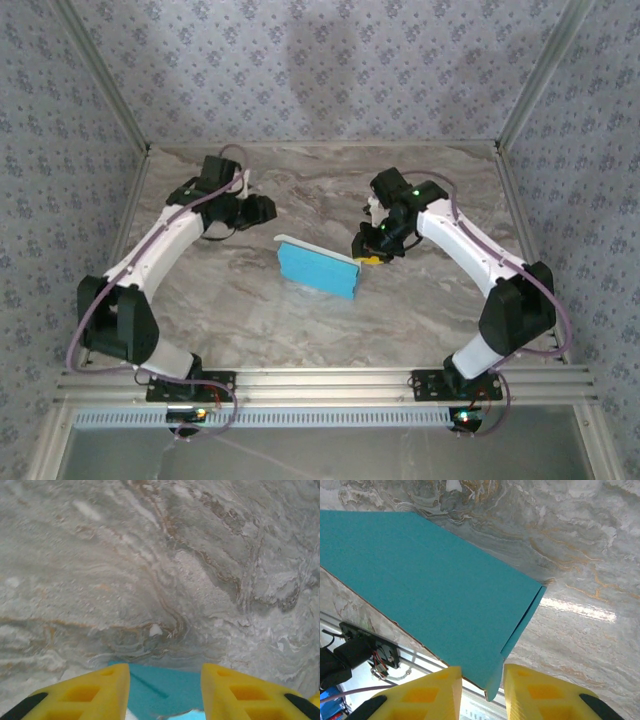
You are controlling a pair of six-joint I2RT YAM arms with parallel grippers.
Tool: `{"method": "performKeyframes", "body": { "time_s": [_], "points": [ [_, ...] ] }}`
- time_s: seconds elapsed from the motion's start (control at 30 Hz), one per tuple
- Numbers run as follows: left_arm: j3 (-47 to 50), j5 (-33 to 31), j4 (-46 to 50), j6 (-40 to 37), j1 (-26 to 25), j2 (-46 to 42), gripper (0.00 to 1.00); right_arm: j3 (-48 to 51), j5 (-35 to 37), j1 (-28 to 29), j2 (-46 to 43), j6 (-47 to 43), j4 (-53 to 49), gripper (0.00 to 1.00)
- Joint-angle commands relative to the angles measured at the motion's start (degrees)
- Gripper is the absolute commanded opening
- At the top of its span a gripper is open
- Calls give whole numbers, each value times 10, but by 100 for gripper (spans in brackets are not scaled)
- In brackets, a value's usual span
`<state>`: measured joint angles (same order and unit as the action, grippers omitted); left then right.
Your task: Fold the paper box
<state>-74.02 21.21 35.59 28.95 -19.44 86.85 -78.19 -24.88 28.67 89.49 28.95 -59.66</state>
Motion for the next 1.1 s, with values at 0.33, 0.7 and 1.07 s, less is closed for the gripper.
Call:
{"method": "performKeyframes", "body": {
  "time_s": [0.33,0.7,1.07],
  "points": [
    [-51,-17,73,-58,-42,53,42,32,15,-5,-55,110,29,43],
    [-2,-10,54,-19,-48,34,38,46,21,-25,-58,125,10,46],
    [16,-15,40,34,-58,2,38,65,-22,-26,-59,155,27,54]
  ]
}}
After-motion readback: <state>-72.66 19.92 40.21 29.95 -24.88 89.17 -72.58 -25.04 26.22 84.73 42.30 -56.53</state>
